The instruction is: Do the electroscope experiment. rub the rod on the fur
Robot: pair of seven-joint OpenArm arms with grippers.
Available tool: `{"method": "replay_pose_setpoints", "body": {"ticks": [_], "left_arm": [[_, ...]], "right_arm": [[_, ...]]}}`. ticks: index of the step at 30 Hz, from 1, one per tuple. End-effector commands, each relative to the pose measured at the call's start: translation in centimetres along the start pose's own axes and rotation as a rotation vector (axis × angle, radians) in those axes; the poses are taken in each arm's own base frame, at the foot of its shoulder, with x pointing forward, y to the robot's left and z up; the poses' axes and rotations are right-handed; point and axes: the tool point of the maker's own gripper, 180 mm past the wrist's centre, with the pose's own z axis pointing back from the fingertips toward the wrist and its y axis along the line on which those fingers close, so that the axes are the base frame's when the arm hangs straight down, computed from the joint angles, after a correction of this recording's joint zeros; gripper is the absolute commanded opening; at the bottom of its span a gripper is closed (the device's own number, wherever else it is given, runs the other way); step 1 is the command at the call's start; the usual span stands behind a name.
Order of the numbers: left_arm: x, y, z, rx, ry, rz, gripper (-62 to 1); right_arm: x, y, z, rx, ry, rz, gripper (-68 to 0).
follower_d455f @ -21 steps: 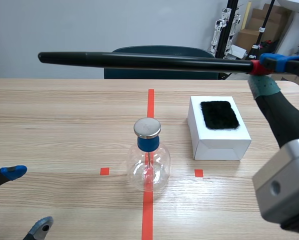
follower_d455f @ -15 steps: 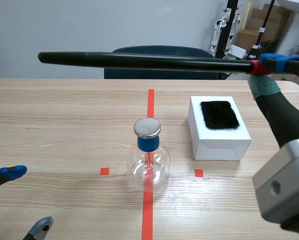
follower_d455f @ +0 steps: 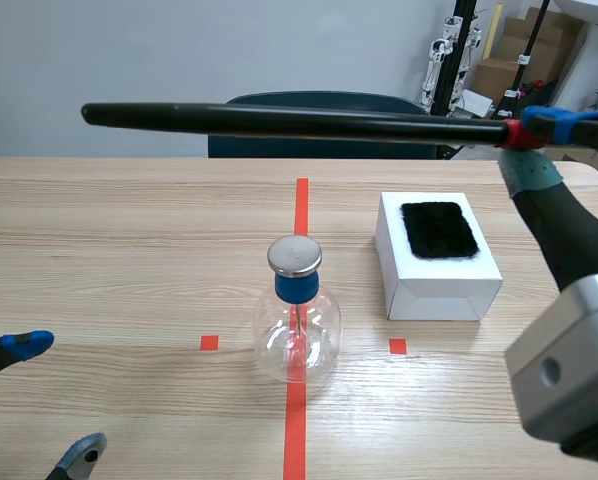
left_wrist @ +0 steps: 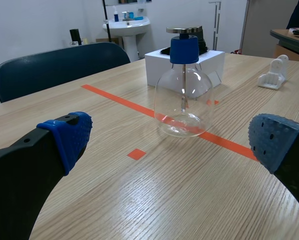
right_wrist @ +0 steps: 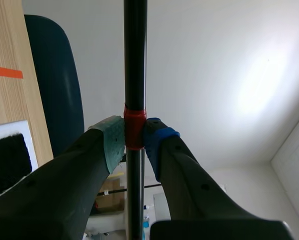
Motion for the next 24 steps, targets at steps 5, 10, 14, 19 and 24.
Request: {"method": "replay_pose_setpoints", "body": {"ticks": [5,10,14,19,24], "left_arm": [[0.8,0.5,-0.1,0.004,-0.031,-0.016,1.4],[0.8,0.5,-0.1,0.004,-0.031,-0.016,1.4],[0.8,0.5,-0.1,0.004,-0.031,-0.016,1.4],[0.9,0.5,-0.1,0.004,-0.032,-0.016,1.4],[0.9,0.5,-0.1,0.004,-0.033,-0.016,1.4]], "right_arm": [[-3.1,-2.8,-1.2,-0.107,0.12,0.066,-67.6],[-6.5,-4.6,-1.8,-0.177,0.254,0.111,-67.6],[-9.1,-5.1,-2.3,-0.195,0.321,0.16,-67.6],[-12.0,-4.9,-2.9,-0.178,0.351,0.236,-67.6],[-14.8,-4.5,-3.6,-0.132,0.344,0.334,-67.6]]}}
